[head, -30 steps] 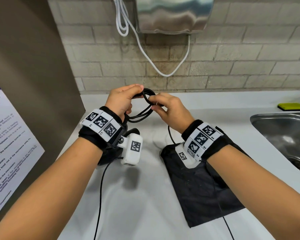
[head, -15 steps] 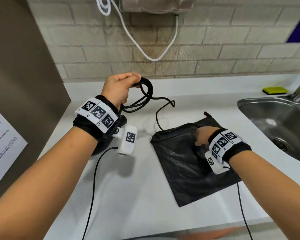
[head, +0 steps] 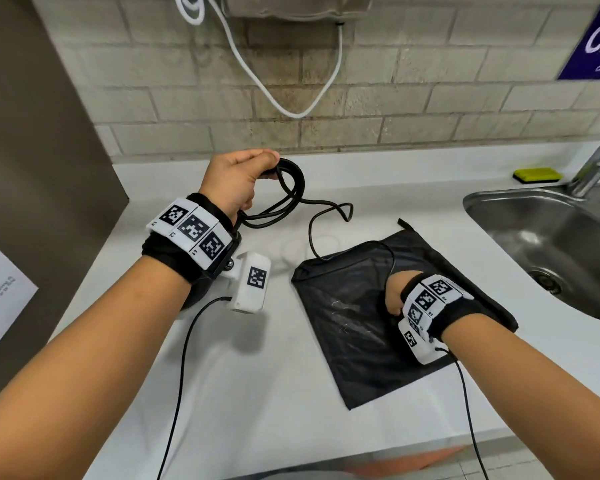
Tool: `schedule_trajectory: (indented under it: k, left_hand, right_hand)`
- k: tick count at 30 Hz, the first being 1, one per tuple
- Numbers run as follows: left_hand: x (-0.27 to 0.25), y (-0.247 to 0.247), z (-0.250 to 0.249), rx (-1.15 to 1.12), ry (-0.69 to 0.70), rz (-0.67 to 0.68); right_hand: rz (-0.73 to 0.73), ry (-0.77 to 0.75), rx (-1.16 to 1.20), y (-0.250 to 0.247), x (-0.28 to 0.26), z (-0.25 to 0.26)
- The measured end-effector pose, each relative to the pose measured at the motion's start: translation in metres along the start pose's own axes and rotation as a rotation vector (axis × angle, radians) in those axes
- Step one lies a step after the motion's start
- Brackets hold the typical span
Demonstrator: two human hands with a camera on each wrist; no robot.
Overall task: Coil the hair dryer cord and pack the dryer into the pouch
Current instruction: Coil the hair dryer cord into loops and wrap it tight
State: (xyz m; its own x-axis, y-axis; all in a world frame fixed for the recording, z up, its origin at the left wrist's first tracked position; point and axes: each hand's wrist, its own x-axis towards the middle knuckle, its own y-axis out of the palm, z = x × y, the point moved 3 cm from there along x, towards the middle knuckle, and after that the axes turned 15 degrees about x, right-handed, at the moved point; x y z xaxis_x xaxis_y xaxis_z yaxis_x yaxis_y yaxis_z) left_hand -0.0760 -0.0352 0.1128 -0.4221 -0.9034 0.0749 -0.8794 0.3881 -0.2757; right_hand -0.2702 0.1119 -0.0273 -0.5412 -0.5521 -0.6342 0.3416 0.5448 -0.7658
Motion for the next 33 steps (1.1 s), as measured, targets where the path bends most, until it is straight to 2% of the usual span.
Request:
schedule_trajectory:
  k: [5, 7, 9, 10, 13, 15, 18, 24, 29, 31, 33]
  left_hand:
    - [-0.002, 0.001, -0.001, 0.001, -0.001, 0.021]
    - [-0.002, 0.001, -0.001, 0.003, -0.004, 0.018]
    - [-0.002, 0.001, 0.0, 0.003, -0.012, 0.006]
    - [-0.002, 0.001, 0.0, -0.001, -0.019, -0.003]
    - [-0.001, -0.003, -0.001, -0.018, -0.052, -0.044]
    - [0.0, -0.007, -0.002, -0.04, -0.074, -0.064]
    - [0.0, -0.01, -0.001, -0.084, -0.109, -0.072]
    - [0.0, -0.007, 0.001, -0.129, -0.154, -0.046]
    - [0.0, -0.006, 0.0, -0.151, -0.176, -0.027]
    - [0.0, -0.006, -0.001, -0.165, -0.18, -0.014]
    - [0.0, -0.006, -0.002, -0.174, -0.185, -0.007]
  right_hand:
    - [-0.162, -0.118, 0.174, -0.028, -0.013, 0.009]
    - [-0.264, -0.194, 0.331, -0.042, -0.017, 0.011]
    - [-0.364, -0.29, 0.606, -0.057, -0.023, 0.016]
    - [-0.378, -0.356, 0.824, -0.061, -0.025, 0.019]
    - [-0.218, -0.681, 1.55, -0.071, -0.038, 0.035]
    - [-0.153, -0.936, 1.738, -0.076, -0.048, 0.046]
    - [-0.232, -1.154, 1.821, -0.081, -0.057, 0.064]
    - [-0.51, -1.258, 2.021, -0.083, -0.06, 0.096]
    - [-1.013, -1.172, 1.734, -0.08, -0.063, 0.115]
    - [-1.138, -1.18, 1.629, -0.082, -0.065, 0.12]
    - [-1.2, -1.154, 1.568, -0.086, -0.064, 0.123]
